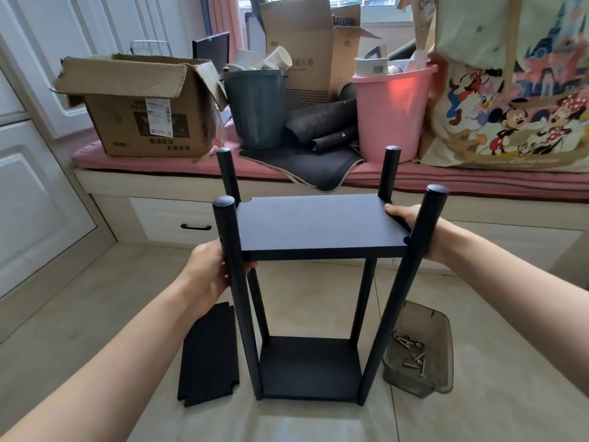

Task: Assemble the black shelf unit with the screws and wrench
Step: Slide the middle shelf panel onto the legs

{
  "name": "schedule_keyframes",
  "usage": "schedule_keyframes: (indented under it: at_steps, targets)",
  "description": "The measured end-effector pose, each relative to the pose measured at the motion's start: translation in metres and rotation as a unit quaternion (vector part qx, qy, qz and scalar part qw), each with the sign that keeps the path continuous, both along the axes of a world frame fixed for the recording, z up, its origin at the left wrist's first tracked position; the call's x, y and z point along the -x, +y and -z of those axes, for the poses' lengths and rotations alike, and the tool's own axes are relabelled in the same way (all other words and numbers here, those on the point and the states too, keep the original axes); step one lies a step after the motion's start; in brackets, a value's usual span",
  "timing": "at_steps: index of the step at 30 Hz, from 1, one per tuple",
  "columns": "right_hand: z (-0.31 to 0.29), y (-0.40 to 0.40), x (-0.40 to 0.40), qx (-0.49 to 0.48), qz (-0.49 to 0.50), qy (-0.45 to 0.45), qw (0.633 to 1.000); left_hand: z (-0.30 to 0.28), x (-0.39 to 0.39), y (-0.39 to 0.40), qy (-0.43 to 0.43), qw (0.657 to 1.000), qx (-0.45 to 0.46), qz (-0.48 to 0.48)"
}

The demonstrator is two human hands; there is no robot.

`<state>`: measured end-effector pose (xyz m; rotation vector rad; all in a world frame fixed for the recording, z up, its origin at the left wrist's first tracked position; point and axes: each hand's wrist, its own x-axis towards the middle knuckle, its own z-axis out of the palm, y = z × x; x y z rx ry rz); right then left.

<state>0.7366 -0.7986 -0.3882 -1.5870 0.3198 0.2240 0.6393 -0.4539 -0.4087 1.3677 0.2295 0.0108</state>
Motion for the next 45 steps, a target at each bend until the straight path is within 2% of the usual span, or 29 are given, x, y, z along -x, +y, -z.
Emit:
schedule_keyframes:
  at_steps: [8, 16, 21, 24, 29, 41, 45]
  targets:
    - [0.035, -0.004, 0.001, -0.015, -0.018, 0.007, 1.000, 0.030, 0.003, 0.005, 0.024, 0.999, -0.021, 0.037]
    - [0.057, -0.003, 0.008, -0.006, -0.042, 0.028, 0.999, 0.060, 0.002, 0.006, 0.056, 0.998, -0.024, 0.034]
    - [0.074, 0.002, 0.013, 0.000, -0.037, -0.001, 0.999, 0.083, 0.001, 0.002, 0.093, 0.993, -0.063, 0.045]
    - [0.088, 0.005, 0.017, 0.005, -0.029, 0.021, 0.999, 0.095, 0.001, 0.001, 0.107, 0.992, -0.061, 0.039]
    - [0.115, 0.003, 0.024, -0.022, -0.014, 0.056, 0.998, 0.111, 0.000, 0.004, 0.106, 0.992, -0.062, 0.035]
    - [0.147, -0.001, 0.021, -0.061, 0.005, 0.060, 0.996, 0.135, -0.001, 0.004, 0.123, 0.991, -0.042, 0.011]
    - [0.151, -0.002, 0.020, -0.093, 0.012, 0.057, 0.994, 0.137, -0.009, 0.005, 0.105, 0.994, -0.041, -0.001]
